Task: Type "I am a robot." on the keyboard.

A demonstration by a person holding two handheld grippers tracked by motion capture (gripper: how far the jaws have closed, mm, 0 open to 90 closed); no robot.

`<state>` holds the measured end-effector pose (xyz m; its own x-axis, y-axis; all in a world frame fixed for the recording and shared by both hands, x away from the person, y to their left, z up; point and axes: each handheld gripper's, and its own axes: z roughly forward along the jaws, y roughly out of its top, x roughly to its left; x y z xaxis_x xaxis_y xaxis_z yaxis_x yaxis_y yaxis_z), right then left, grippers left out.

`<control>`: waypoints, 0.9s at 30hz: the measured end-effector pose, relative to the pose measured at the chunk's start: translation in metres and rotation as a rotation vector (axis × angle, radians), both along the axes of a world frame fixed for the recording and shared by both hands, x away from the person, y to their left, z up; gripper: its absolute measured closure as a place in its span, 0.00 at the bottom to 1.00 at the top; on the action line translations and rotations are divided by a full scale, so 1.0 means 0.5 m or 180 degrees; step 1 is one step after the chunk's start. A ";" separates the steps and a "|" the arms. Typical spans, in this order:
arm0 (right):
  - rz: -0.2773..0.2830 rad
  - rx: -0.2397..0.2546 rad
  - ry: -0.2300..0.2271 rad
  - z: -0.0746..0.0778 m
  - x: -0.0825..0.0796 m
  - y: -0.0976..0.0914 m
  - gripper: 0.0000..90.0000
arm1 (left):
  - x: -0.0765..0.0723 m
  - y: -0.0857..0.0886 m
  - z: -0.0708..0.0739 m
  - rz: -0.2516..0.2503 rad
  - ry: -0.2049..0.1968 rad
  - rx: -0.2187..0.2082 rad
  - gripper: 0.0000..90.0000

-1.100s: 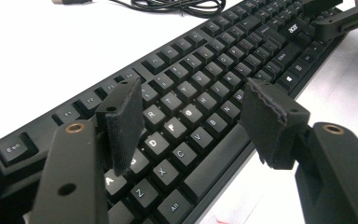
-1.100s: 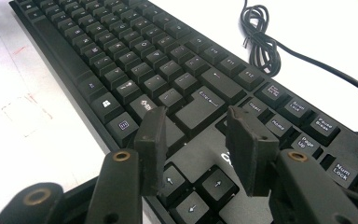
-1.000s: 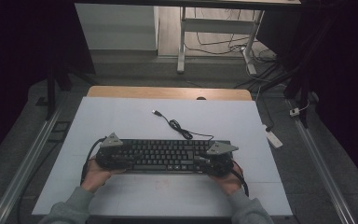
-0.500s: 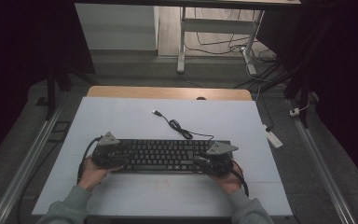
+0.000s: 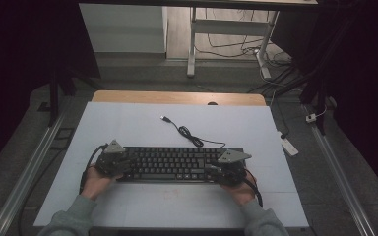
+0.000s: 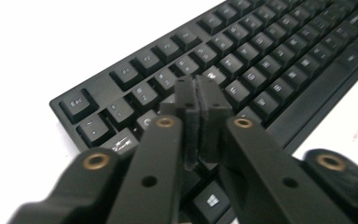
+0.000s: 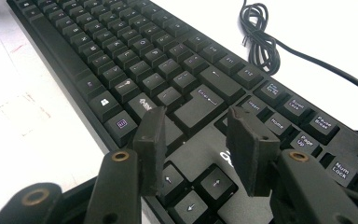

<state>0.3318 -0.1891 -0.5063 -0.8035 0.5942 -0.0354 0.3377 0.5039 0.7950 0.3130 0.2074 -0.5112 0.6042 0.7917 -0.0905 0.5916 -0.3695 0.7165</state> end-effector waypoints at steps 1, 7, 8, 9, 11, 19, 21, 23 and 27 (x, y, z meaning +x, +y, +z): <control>0.0001 0.0001 0.0000 0.000 0.000 0.000 0.64 | 0.001 0.001 -0.002 0.0004 0.0011 0.0016 0.99; 0.0006 0.0009 0.0001 0.000 0.000 0.000 0.64 | 0.006 0.003 -0.012 0.0038 0.0071 0.0139 0.99; 0.0007 0.0009 0.0001 0.000 0.000 0.000 0.64 | 0.006 0.002 -0.014 0.0045 0.0080 0.0150 0.99; 0.0009 0.0009 0.0000 0.000 0.000 0.000 0.64 | 0.007 0.002 -0.015 0.0046 0.0084 0.0156 0.99; 0.0010 0.0010 -0.0001 0.001 0.000 0.000 0.64 | 0.007 0.001 -0.016 0.0042 0.0086 0.0164 0.99; 0.0010 0.0009 0.0000 0.000 0.000 0.000 0.64 | 0.008 0.000 -0.018 0.0033 0.0106 0.0186 0.99; 0.0010 0.0006 0.0000 0.000 0.000 0.000 0.64 | 0.008 -0.001 -0.019 0.0028 0.0116 0.0192 0.99; 0.0009 0.0005 0.0000 0.000 0.000 0.000 0.64 | 0.008 -0.002 -0.021 0.0028 0.0124 0.0199 0.99; 0.0010 0.0004 -0.0001 0.000 0.000 0.000 0.64 | 0.009 -0.002 -0.022 0.0029 0.0132 0.0200 0.99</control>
